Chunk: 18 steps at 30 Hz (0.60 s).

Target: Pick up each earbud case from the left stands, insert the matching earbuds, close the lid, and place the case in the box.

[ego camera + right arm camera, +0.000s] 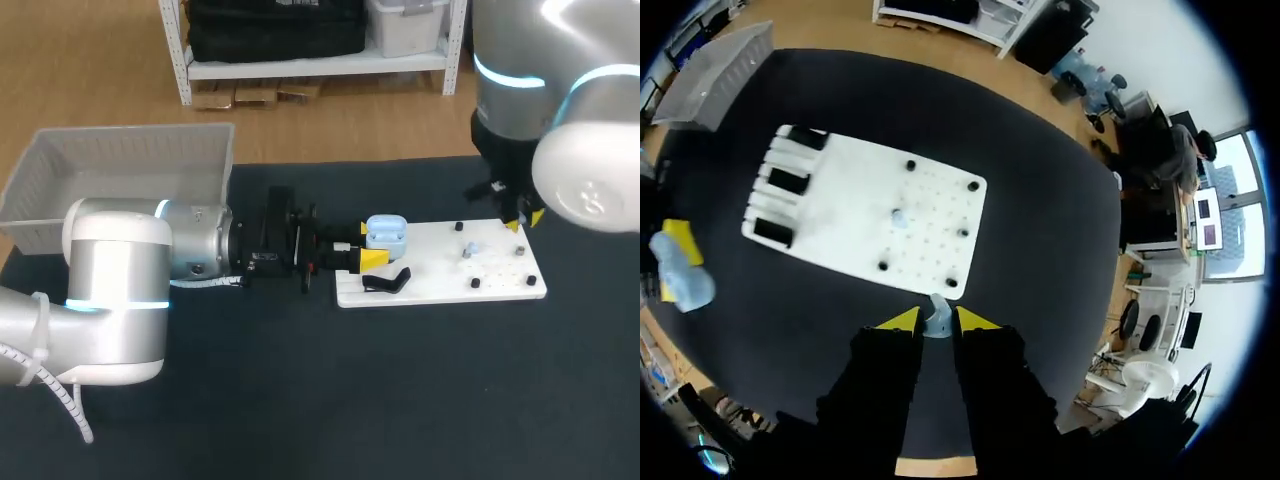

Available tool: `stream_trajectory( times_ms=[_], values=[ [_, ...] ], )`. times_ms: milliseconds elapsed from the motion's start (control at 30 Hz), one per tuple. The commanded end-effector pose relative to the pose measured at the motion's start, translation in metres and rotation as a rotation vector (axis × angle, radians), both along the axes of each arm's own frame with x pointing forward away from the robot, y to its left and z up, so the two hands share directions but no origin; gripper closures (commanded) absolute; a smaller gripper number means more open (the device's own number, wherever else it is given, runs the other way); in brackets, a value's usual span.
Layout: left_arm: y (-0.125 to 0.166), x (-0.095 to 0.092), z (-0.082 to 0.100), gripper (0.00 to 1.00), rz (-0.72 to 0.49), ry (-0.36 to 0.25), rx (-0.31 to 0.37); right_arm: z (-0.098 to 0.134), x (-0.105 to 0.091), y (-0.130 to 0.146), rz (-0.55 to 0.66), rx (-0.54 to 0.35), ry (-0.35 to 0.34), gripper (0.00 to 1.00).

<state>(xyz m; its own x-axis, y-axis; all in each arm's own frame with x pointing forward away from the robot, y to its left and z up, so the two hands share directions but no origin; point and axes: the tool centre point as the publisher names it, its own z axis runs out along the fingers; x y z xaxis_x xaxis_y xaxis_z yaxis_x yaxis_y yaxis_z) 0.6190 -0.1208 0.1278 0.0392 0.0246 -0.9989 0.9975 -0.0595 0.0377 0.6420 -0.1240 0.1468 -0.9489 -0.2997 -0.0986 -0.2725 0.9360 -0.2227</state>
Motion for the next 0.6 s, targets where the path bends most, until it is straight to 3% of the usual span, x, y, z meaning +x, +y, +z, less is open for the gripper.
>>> stream_trajectory(
  times_ms=[33,300,600],
  values=[
    [0.0,-0.002,-0.001,1.0,0.006,-0.003,-0.003,0.047,-0.024,0.02,0.018,0.019,-0.021,1.0],
    [0.0,-0.002,-0.001,1.0,0.006,-0.003,-0.003,0.061,-0.049,0.062,0.119,0.04,-0.01,1.0],
    [0.0,-0.002,-0.001,1.0,0.006,-0.003,-0.003,0.06,-0.052,0.066,0.131,0.041,-0.009,1.0]
  ],
)
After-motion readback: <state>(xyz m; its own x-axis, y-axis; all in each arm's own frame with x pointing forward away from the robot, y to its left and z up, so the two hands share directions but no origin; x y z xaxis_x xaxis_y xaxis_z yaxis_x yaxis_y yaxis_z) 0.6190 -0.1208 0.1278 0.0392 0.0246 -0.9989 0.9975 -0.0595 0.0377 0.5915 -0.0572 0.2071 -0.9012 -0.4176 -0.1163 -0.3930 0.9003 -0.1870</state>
